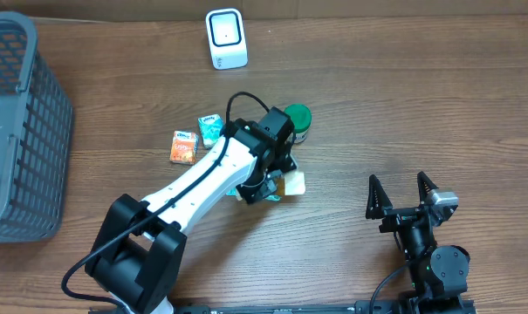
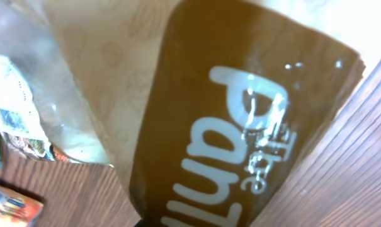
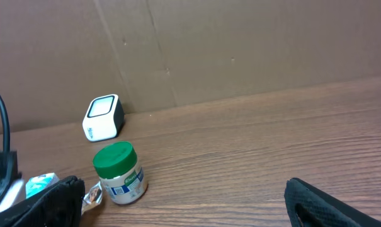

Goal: Scan the item barcode
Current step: 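Lower the Pantree bag onto the teal packet and release it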

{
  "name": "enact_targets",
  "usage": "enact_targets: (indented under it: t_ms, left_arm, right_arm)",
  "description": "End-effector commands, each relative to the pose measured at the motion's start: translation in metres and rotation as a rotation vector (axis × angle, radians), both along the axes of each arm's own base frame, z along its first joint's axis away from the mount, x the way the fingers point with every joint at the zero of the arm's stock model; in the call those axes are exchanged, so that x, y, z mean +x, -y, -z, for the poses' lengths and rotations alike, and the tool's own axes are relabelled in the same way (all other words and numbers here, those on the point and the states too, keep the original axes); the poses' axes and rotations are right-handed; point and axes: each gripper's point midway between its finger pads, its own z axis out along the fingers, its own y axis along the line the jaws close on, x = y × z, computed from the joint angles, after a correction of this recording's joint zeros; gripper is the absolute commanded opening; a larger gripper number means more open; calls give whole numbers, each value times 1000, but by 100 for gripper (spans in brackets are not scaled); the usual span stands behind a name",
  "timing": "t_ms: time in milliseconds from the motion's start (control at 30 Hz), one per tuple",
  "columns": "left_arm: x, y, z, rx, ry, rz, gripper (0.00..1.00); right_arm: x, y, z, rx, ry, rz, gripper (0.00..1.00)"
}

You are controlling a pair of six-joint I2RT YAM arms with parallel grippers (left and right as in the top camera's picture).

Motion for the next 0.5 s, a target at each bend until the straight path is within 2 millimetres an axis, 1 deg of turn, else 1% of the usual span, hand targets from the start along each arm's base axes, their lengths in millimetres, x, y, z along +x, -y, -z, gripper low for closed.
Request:
enact_targets:
  t_ms: [0,167,267,333,467]
  left_arm:
    - [8,-11,0,79,43,142,4]
    - [29,-30,-6,210,149,152,4]
    - [38,-40,-11,275,200,147,4]
    - [39,-43,-12,296,205,153,4]
    - [35,-43,-11,294,186,161,4]
  right_arm:
    - [0,1,1,-4,6,5,100]
    - [0,1,1,-4,6,5,100]
    - [0,1,1,-4,7,5,100]
    - [0,1,1,-4,7,5,100]
    - [0,1,1,-4,6,5,100]
